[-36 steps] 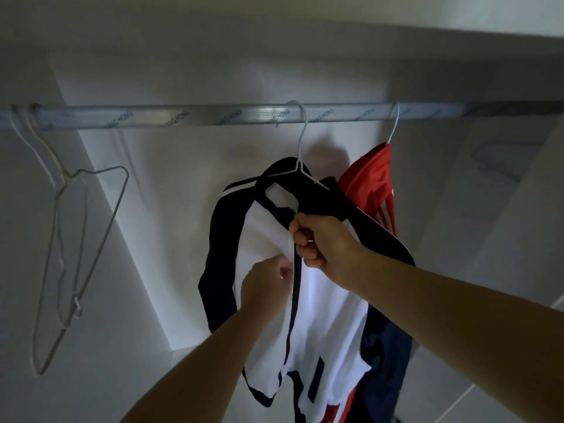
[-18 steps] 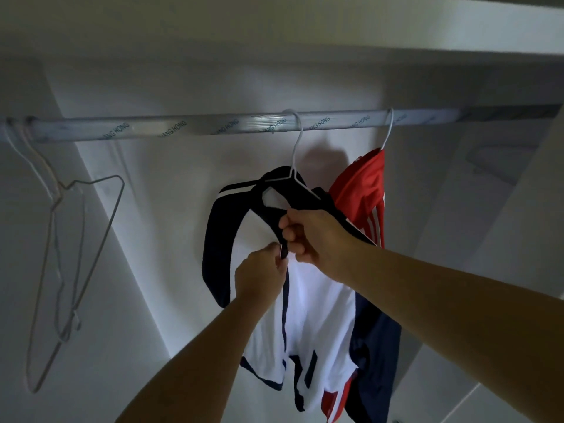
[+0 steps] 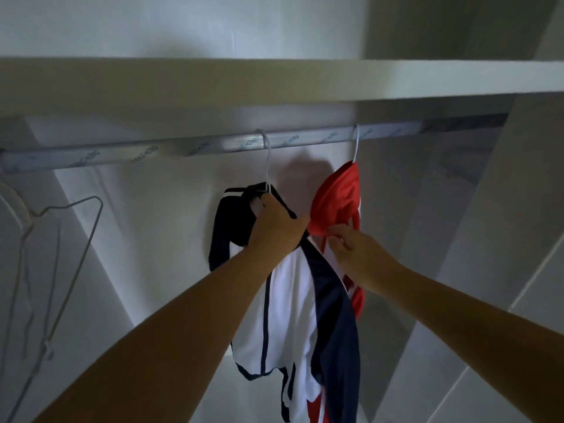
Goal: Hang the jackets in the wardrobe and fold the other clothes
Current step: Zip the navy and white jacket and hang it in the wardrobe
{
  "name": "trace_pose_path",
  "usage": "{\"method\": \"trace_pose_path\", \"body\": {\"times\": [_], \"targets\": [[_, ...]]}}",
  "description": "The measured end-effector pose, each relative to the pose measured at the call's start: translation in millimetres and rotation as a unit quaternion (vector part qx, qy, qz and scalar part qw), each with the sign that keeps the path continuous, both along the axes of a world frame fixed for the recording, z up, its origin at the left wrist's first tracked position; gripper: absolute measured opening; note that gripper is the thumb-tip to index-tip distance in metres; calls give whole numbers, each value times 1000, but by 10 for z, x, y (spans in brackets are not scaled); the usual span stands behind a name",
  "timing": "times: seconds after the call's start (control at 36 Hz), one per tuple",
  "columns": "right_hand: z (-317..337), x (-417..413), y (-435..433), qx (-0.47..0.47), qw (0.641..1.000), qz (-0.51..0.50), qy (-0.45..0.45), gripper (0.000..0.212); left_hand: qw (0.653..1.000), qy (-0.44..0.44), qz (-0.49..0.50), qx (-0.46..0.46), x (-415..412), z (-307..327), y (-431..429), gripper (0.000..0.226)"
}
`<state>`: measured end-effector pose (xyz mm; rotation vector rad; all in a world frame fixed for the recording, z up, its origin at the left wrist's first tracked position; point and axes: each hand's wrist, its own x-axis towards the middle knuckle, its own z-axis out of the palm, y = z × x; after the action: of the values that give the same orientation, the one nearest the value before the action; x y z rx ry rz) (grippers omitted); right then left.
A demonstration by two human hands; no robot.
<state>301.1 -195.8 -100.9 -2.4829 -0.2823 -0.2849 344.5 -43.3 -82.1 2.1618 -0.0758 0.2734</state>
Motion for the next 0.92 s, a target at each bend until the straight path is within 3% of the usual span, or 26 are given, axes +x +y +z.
{"method": "trace_pose_path", "body": {"times": [0.06,0.14,0.19,0.25,0.36,0.47,0.56,0.61,0.75,0.83,0.92], "targets": [[36,46,-58,-22,998,-39,38,32,999,48,23,7,134,6,-67,37],[10,38,-78,-27,992,-33,115,42,993,61,37,97,245,23,-50,36],[-87,-28,-34,24,977,5,210,51,988,44,35,145,256,27,-2,38],[-220,-107,14,-10,969,53,241,40,985,-2,30,169,223,24,46,42],[-397,-218,15,5,972,74,221,28,993,-80,-31,81,21,-55,71,43],[-406,-252,-74,28,966,102,237,35,992,-15,-54,-110,-55,-203,130,24],[-404,-281,-171,25,958,119,258,28,975,46,-44,-211,1,-149,120,18],[-382,-301,-240,12,952,130,275,23,978,62,-40,-197,57,-84,112,4],[-260,-336,-432,-32,945,108,308,27,982,107,-40,-150,158,47,66,11],[-26,-344,-536,-136,960,64,236,13,989,95,-34,-111,168,53,55,23],[97,-452,-555,-225,972,8,74,30,998,48,-26,-40,174,-7,30,25]]}}
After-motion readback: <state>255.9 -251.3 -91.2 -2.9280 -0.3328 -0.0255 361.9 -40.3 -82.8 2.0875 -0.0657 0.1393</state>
